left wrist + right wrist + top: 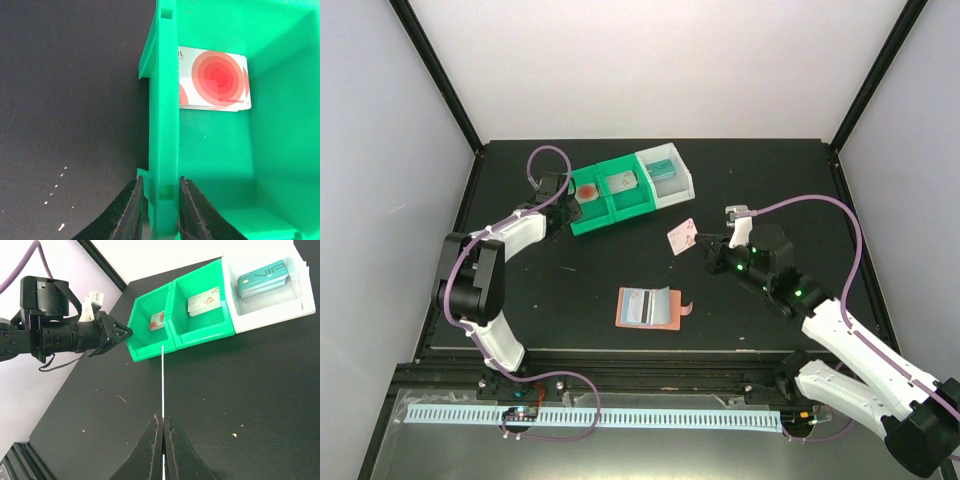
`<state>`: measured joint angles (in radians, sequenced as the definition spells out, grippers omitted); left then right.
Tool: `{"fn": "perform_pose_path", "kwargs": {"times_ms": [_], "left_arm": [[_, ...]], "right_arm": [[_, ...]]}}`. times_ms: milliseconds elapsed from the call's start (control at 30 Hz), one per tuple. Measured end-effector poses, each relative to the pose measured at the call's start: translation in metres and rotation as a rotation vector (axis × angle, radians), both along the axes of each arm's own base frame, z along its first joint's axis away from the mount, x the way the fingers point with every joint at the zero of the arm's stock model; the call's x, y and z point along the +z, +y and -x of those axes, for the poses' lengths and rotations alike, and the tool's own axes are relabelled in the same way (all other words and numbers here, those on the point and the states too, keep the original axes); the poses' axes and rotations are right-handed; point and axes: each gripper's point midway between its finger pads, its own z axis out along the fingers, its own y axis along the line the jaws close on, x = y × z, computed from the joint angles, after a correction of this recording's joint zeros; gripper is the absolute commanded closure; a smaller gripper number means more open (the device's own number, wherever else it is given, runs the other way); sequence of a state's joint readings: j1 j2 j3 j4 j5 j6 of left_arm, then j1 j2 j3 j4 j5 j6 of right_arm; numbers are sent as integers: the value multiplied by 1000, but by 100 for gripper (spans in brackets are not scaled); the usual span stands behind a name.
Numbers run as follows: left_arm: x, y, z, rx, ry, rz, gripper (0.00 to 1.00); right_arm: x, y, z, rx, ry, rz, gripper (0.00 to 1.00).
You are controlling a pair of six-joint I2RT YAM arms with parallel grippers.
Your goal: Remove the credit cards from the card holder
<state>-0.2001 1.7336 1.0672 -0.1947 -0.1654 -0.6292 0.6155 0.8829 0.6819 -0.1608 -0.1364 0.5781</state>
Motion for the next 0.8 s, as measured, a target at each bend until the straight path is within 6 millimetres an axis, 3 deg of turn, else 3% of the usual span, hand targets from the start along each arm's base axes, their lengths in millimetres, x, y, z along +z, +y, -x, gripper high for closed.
{"fn": "perform_pose_path", "kwargs": {"times_ms": [200, 367, 800], "left_arm": [[-1, -1, 0, -6, 2, 0, 91], [-1, -1, 3, -12, -2, 3, 93], [-2, -12, 54, -45, 0, 49, 92]], "right_arm": [[0, -1, 0, -1, -1, 0, 99], [3, -2, 1, -3, -8, -5, 99], [-3, 0, 1, -7, 13, -27, 99]]}}
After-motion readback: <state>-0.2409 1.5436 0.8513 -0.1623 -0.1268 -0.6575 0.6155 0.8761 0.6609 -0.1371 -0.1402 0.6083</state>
